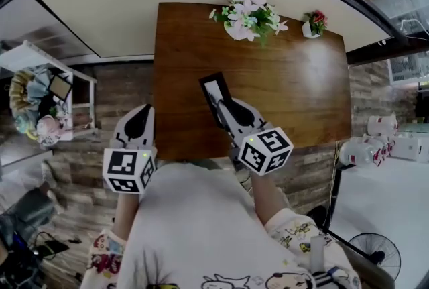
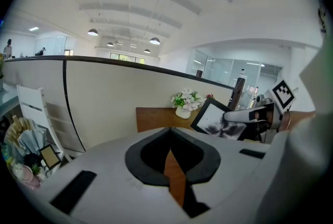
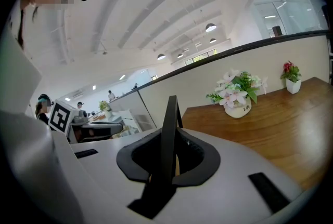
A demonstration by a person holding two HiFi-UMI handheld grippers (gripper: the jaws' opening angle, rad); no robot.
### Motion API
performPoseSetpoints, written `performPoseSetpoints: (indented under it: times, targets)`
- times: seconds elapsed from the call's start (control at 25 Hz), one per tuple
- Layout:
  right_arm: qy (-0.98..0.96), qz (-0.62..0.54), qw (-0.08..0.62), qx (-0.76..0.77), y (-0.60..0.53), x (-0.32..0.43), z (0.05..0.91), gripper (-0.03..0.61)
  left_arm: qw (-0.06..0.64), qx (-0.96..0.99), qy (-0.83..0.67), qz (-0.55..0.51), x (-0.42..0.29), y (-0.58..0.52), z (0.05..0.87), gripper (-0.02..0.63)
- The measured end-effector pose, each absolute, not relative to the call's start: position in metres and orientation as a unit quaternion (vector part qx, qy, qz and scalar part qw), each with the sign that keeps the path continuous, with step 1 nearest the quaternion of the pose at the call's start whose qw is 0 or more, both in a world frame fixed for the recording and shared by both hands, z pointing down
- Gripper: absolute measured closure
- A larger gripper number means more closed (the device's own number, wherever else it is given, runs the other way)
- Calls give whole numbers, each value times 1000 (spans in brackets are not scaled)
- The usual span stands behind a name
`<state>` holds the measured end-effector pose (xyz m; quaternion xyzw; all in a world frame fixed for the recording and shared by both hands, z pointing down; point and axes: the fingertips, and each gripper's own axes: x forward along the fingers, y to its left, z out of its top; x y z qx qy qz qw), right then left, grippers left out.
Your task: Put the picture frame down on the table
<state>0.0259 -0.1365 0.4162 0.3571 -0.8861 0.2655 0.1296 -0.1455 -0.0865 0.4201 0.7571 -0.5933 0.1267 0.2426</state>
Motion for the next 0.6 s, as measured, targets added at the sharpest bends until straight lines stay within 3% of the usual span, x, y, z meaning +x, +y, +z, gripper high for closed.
performPoseSetpoints:
  times: [0.6]
  targets:
    - [-868, 331, 130, 347, -117, 15, 453, 527, 269, 755, -582, 139, -137, -81, 451, 609]
